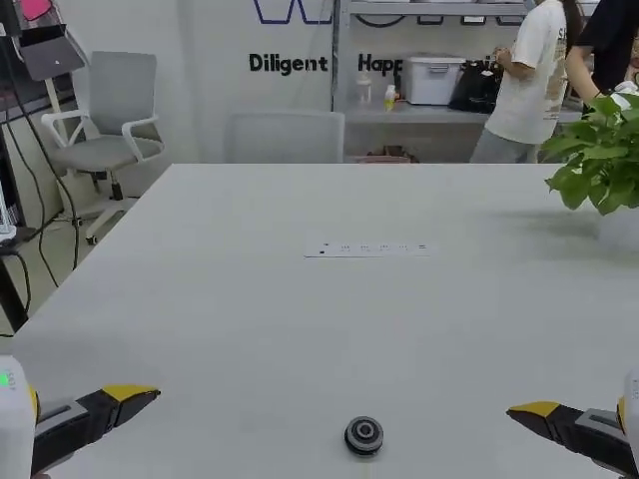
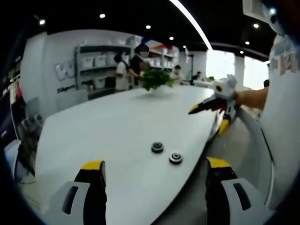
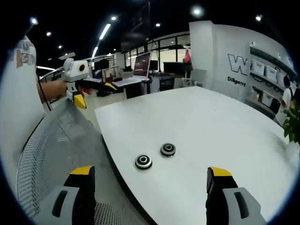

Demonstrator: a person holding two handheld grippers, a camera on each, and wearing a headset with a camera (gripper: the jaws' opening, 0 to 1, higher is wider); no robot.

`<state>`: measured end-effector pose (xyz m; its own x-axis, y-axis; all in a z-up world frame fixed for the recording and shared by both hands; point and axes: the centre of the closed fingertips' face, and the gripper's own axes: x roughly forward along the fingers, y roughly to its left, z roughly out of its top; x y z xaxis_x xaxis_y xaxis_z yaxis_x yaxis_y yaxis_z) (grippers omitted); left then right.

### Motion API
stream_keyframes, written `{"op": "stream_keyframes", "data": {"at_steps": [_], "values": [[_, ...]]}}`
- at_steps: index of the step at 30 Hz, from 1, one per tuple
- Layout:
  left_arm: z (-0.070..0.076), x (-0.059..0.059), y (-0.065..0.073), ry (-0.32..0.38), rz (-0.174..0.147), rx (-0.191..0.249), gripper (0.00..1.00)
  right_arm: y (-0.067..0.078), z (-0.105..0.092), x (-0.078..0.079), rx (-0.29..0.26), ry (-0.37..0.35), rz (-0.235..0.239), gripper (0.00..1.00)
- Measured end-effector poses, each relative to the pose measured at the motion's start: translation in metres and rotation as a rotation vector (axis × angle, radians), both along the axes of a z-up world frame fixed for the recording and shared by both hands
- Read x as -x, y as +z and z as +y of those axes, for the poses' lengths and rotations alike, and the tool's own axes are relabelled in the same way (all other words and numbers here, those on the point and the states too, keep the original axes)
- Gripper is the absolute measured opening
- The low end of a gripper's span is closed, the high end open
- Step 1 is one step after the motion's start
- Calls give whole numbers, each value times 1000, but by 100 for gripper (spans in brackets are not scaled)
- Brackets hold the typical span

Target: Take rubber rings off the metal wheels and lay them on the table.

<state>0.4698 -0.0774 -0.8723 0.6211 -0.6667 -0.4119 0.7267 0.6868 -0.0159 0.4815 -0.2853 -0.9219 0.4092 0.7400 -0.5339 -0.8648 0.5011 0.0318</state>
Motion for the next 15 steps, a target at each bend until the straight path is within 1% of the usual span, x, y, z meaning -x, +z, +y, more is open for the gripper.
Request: {"op": "stream_keyframes", "data": {"at_steps": [4, 15], "values": [[1, -2, 1, 2, 1, 4, 88, -1, 0, 0, 4, 3, 5, 99], [0, -5, 6, -7, 3, -4, 87, -3, 1, 2, 8, 11, 17, 99]]}}
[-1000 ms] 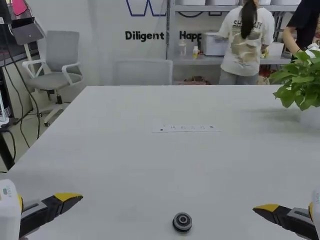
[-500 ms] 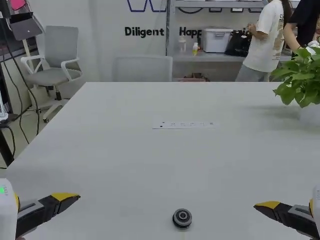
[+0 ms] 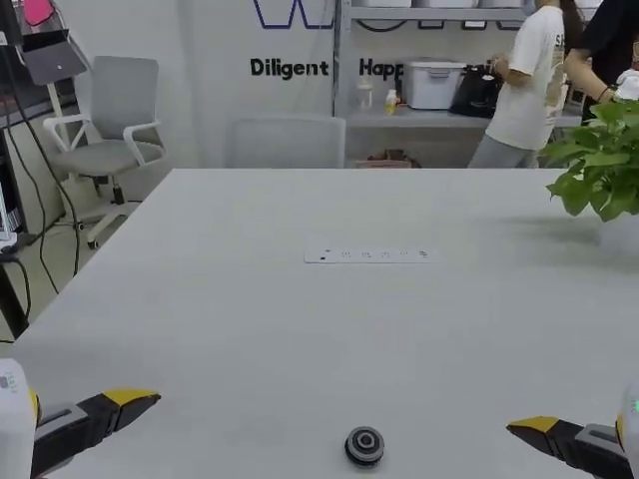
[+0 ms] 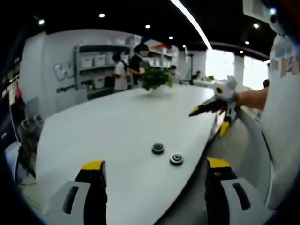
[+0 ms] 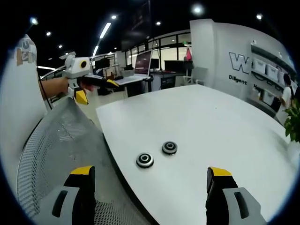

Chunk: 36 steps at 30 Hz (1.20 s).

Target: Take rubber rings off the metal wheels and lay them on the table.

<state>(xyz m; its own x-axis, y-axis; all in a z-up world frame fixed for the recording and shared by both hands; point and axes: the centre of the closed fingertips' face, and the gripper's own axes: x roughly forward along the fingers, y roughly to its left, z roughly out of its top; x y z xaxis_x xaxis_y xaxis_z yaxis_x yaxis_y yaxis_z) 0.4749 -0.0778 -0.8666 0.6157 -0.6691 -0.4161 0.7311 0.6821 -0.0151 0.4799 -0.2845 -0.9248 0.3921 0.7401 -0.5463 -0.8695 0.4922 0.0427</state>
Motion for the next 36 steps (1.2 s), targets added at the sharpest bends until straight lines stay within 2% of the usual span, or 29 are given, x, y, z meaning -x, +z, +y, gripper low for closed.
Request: {"op": "stream_keyframes", "data": {"at_steps": [20, 31, 36], "values": [[1, -5, 12, -11, -13, -25, 88, 2, -1, 3, 8, 17, 11, 99], [0, -5, 14, -9, -8, -18, 87, 5, -2, 2, 4, 17, 18, 99], [0, -5, 14, -9, -12, -17, 87, 10, -2, -2, -3, 14, 5, 99]]}}
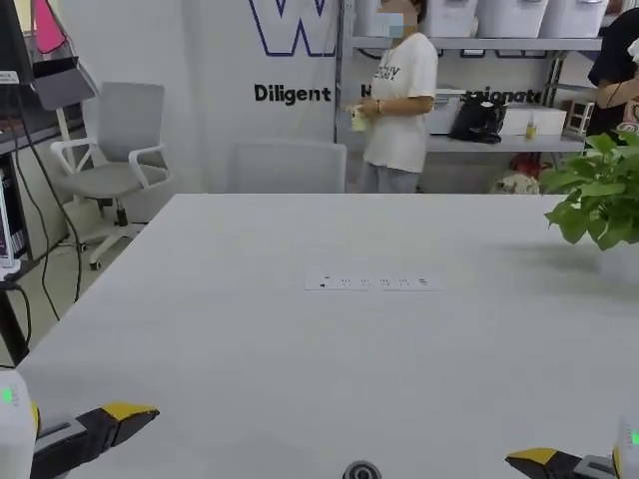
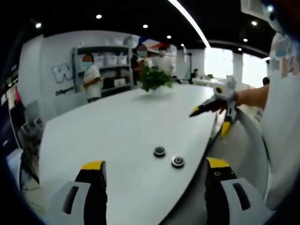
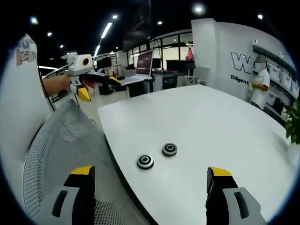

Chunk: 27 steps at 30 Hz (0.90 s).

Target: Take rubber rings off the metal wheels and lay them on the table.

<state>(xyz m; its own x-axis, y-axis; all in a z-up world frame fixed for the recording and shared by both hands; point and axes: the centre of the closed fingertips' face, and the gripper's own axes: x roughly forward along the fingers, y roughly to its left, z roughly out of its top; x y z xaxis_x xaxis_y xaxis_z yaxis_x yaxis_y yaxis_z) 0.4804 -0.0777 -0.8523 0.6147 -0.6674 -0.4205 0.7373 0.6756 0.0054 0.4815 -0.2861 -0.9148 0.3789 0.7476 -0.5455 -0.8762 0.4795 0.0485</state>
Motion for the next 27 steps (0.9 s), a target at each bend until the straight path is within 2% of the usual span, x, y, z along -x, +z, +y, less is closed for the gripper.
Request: {"op": "stream_keyframes", "data": {"at_steps": [11, 16, 25, 27], "values": [[-3, 0, -10, -22, -2, -15, 86, 6, -2, -13, -18, 2, -42, 99], [-8, -5, -17, -39, -1, -24, 86, 5, -1, -20, -22, 9, -54, 99], [-15, -17, -22, -60, 7, -30, 82, -5, 8, -28, -30, 48, -50, 99], [-17, -19, -24, -67, 9, -35, 81, -7, 10, -30, -26, 64, -50, 95]]}}
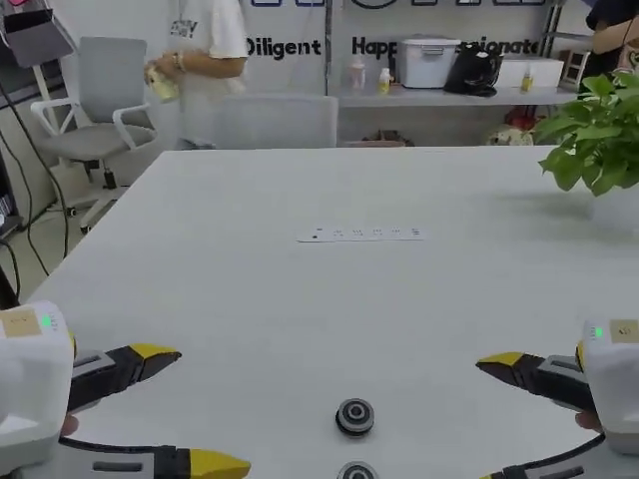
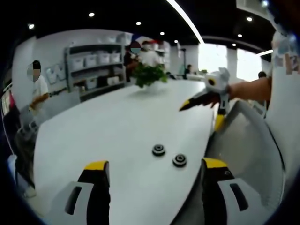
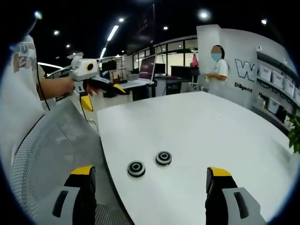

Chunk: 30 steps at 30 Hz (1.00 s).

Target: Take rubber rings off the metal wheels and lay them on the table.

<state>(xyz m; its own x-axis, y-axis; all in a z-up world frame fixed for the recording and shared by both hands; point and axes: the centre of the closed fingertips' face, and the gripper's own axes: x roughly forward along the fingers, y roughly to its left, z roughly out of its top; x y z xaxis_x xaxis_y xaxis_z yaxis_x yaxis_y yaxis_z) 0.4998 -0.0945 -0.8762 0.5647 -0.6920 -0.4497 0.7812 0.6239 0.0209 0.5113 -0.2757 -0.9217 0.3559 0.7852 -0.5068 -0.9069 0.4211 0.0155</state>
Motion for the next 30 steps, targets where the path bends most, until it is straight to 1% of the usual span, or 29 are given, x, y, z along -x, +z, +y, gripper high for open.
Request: {"op": "stream_keyframes", "data": {"at_steps": [3, 6, 11, 20, 24, 29, 30], "values": [[-4, -3, -2, -12, 2, -3, 82, -3, 4, -4, -1, 16, 2, 95], [-9, -6, -7, -28, 10, -10, 82, -6, 6, -5, 2, 32, 8, 94], [-12, -11, -13, -43, 20, -14, 81, -12, 10, -8, 4, 56, 16, 91], [-20, -21, -26, -84, 36, -38, 79, -25, 16, -12, 45, 112, 24, 85], [-26, -21, -31, -115, 41, -51, 77, -32, 17, -11, 70, 140, 29, 82], [-32, -23, -37, -147, 51, -63, 74, -39, 19, -11, 86, 162, 42, 78], [-34, -23, -39, -154, 59, -66, 73, -41, 19, -11, 90, 166, 45, 78]]}}
